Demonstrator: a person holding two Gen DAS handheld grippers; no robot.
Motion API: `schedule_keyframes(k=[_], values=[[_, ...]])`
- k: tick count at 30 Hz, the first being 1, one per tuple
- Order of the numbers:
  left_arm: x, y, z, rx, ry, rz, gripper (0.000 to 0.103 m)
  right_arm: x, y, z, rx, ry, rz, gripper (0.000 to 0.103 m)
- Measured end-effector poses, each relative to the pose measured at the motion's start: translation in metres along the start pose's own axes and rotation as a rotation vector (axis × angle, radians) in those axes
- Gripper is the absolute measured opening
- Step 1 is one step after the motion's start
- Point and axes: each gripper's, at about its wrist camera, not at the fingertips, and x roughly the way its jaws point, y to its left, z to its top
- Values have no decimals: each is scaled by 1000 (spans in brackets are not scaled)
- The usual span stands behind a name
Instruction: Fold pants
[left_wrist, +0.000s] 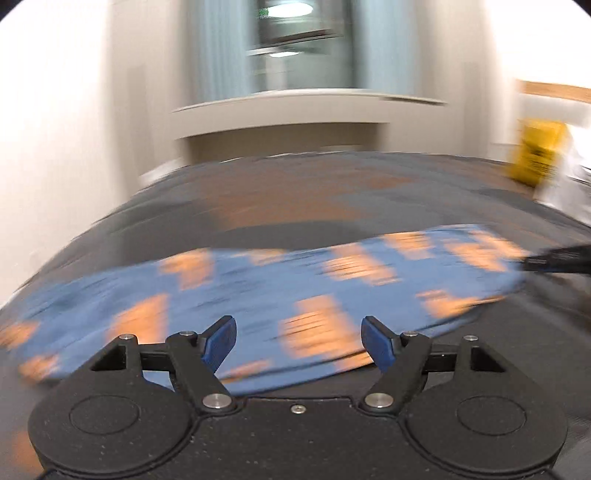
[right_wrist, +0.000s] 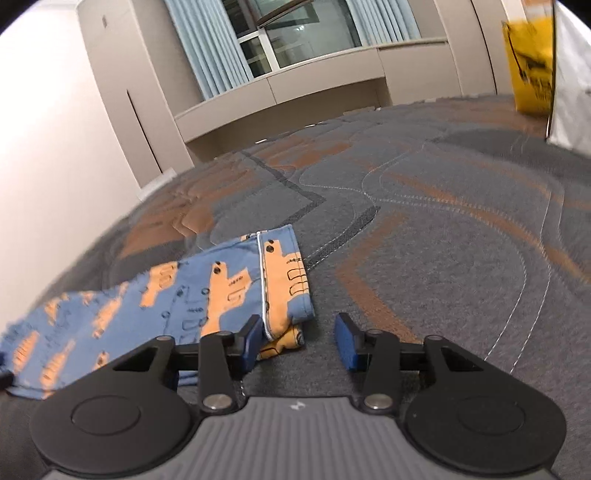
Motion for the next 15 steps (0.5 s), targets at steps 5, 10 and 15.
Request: schedule_keyframes(k=[5, 10, 15], values=[[-21, 101, -15, -121, 31, 241, 81, -12, 13, 3, -52, -65, -42, 54], [-17, 181, -18, -266, 5, 320, 82, -1, 69, 22, -102, -33, 169, 80], [10, 236, -15, -386, -6, 277, 85, 50, 178, 36, -273, 52, 366, 100]])
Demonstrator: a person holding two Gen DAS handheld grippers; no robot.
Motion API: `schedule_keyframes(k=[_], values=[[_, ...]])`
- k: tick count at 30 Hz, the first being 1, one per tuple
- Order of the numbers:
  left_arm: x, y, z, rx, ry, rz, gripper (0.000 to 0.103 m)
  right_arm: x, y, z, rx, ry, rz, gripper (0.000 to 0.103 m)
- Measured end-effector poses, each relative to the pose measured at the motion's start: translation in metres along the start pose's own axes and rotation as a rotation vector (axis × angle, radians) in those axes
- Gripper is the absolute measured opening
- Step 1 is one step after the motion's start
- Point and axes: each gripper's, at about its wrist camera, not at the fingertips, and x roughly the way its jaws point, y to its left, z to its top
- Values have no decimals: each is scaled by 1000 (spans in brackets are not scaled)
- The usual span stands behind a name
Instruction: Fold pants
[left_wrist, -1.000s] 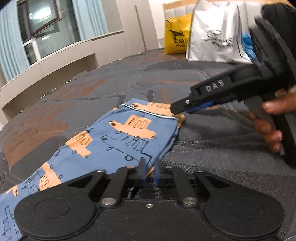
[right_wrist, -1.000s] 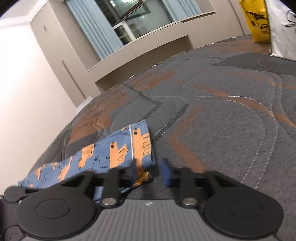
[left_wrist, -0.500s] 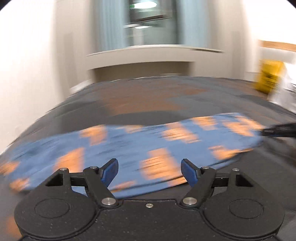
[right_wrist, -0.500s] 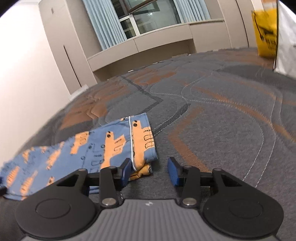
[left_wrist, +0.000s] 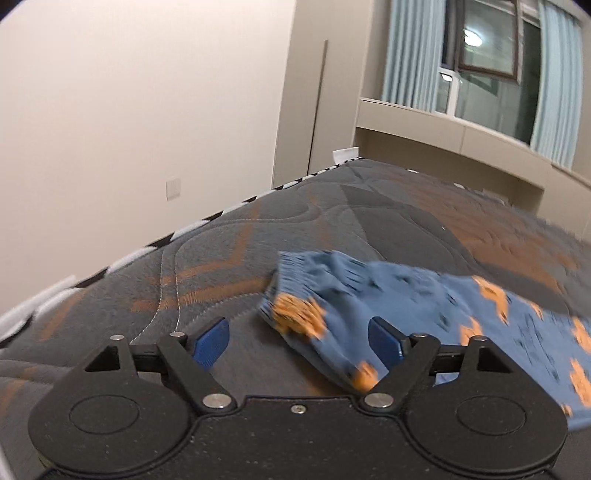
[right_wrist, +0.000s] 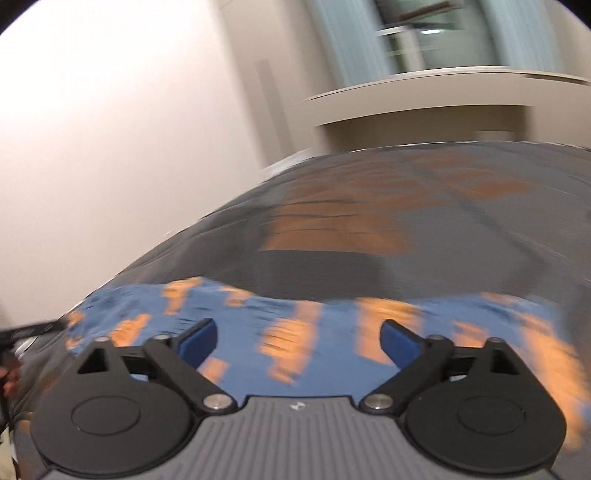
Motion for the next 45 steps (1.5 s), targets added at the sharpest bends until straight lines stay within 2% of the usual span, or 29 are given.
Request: schedule_keyframes(k=[5, 7, 9, 10, 11, 12, 14, 16, 18, 19, 20, 22, 23, 27, 30, 33, 36, 37, 38, 42, 45], values=[[29, 28, 9, -67, 20, -52, 91, 97, 60, 33, -81, 53, 105, 103], [39, 36, 12, -86, 17, -81, 94, 139, 73, 43, -78, 95, 112, 102], [47, 43, 9, -97, 14, -101, 94, 172, 82, 48, -60, 123, 108, 98], [50, 45, 9, -101, 13, -106, 92, 188, 84, 51, -44, 142, 112, 91], [53, 47, 7, -106, 13, -116, 84, 203, 86, 54, -27, 165, 116, 84], [56, 48, 6, -111, 19, -130, 79, 214, 86, 55, -18, 182, 120, 80], [62, 50, 5, -126, 39, -166, 58, 229, 87, 56, -26, 195, 127, 62], [67, 49, 3, -125, 53, -191, 46, 239, 93, 56, -65, 216, 133, 55], [66, 46, 4, -106, 35, -184, 37, 244, 98, 54, -105, 224, 138, 43], [64, 44, 4, -102, 24, -184, 27, 244, 99, 53, -114, 228, 144, 32], [63, 43, 4, -100, 12, -181, 24, 246, 101, 53, -115, 229, 153, 18], [61, 42, 4, -99, -1, -175, 21, 245, 103, 52, -122, 227, 166, 3], [60, 42, 3, -97, -9, -170, 19, 243, 107, 51, -136, 220, 156, 0], [50, 38, 3, -75, -66, -140, 18, 234, 113, 50, -173, 174, 81, 0], [46, 38, 2, -66, -77, -127, 18, 229, 110, 55, -159, 128, 45, 0], [47, 40, 3, -71, -73, -123, 18, 235, 109, 55, -160, 152, 48, 0], [45, 41, 2, -73, -81, -121, 18, 234, 107, 54, -145, 154, 109, 13], [45, 42, 1, -71, -81, -120, 18, 232, 105, 55, -127, 153, 135, 27], [44, 41, 0, -68, -83, -119, 18, 230, 103, 56, -114, 148, 155, 35], [41, 42, -1, -71, -102, -124, 18, 231, 110, 54, -168, 184, 178, 35], [35, 43, -4, -72, -123, -124, 18, 237, 119, 45, -226, 228, 186, 30]])
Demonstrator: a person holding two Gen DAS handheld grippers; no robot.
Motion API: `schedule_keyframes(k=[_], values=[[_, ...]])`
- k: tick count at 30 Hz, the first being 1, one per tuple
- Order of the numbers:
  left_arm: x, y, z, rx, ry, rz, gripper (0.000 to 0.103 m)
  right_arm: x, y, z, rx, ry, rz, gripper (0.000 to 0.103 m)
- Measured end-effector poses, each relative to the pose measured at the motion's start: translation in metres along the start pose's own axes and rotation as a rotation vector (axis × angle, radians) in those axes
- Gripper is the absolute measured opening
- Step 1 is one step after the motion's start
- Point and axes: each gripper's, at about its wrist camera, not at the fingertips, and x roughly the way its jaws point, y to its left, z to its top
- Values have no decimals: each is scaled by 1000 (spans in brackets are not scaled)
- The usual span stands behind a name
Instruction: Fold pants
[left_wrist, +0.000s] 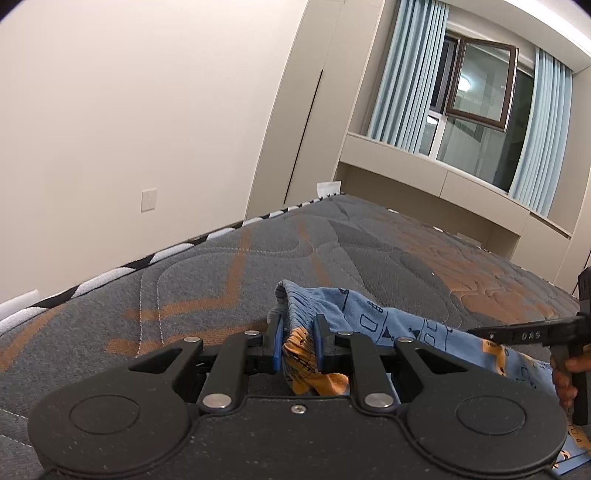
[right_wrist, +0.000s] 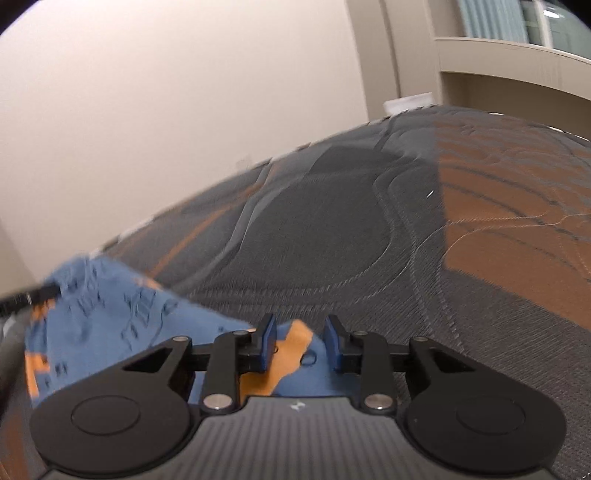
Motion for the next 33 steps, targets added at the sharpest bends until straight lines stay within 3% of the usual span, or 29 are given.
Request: schedule_keyframes(k=[4, 9, 11, 12, 14, 15, 18, 20, 21, 23, 24, 28, 30, 33], values=[[0, 3, -2, -11, 18, 4, 18, 3, 12, -5, -82, -16, -76, 27], [2, 12, -4, -44, 56, -6, 19, -6, 32, -9, -148, -71, -195, 33], [4, 13, -5, -51, 74, -2, 22, -17, 41, -12, -156, -89, -179, 36], [5, 14, -5, -53, 77, 1, 23, -22, 47, -15, -164, -95, -154, 39], [6, 14, -5, -52, 79, 8, 27, -27, 61, -23, -206, -85, -132, 61], [6, 14, -5, -51, 79, 10, 28, -24, 69, -28, -251, -69, -152, 63], [7, 16, -5, -63, 83, 13, 38, -16, 80, -38, -319, -53, -205, 64], [8, 18, -6, -73, 89, 17, 53, -24, 78, -34, -262, -61, -196, 69], [9, 18, -5, -75, 93, 22, 59, -31, 77, -33, -229, -75, -186, 74], [9, 16, -4, -70, 94, 31, 72, -50, 77, -38, -205, -98, -161, 100], [8, 14, -3, -57, 88, 42, 73, -58, 79, -44, -213, -93, -164, 102], [-14, -9, 3, 37, 9, 95, 94, -95, 88, -78, -259, -54, -190, 102], [-28, -22, 5, 53, -18, 69, 102, -119, 89, -95, -256, -67, -200, 103], [-39, -51, 6, 104, -10, 8, 102, -160, 82, -123, -185, -96, -222, 103]])
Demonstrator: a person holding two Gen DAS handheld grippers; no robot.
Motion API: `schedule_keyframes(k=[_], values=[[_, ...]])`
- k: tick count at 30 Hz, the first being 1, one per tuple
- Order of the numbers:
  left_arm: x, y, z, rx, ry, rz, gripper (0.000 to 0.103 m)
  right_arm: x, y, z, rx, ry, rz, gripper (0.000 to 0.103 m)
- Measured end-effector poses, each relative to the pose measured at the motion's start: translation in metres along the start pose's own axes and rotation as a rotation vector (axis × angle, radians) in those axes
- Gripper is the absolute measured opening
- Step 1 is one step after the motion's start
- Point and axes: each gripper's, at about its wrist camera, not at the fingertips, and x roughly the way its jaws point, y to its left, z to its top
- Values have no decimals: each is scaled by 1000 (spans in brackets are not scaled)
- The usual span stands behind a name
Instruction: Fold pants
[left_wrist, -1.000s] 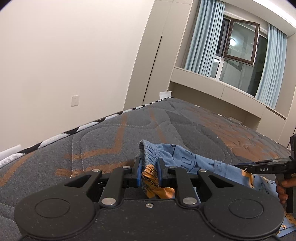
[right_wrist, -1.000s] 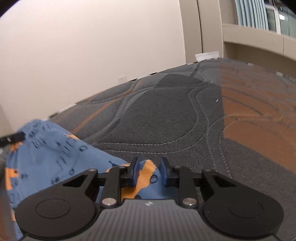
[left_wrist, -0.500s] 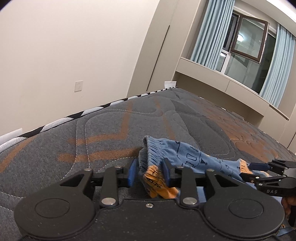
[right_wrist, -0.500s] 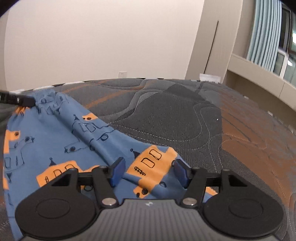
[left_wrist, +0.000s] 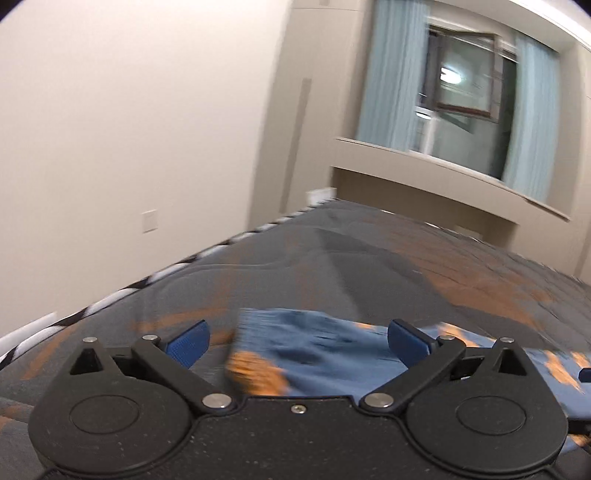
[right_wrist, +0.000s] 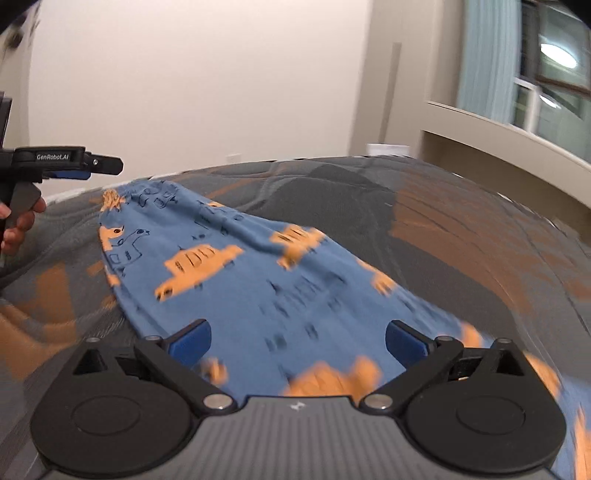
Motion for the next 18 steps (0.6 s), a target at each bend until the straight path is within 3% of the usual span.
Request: schedule_keyframes(k=[10, 18], values=[[17, -146, -25, 187, 141, -211, 102, -108, -80, -84, 392, -23, -183, 103], [18, -259, -55, 421, 178, -328, 102, -167, -139, -141, 577, -81, -267, 103]])
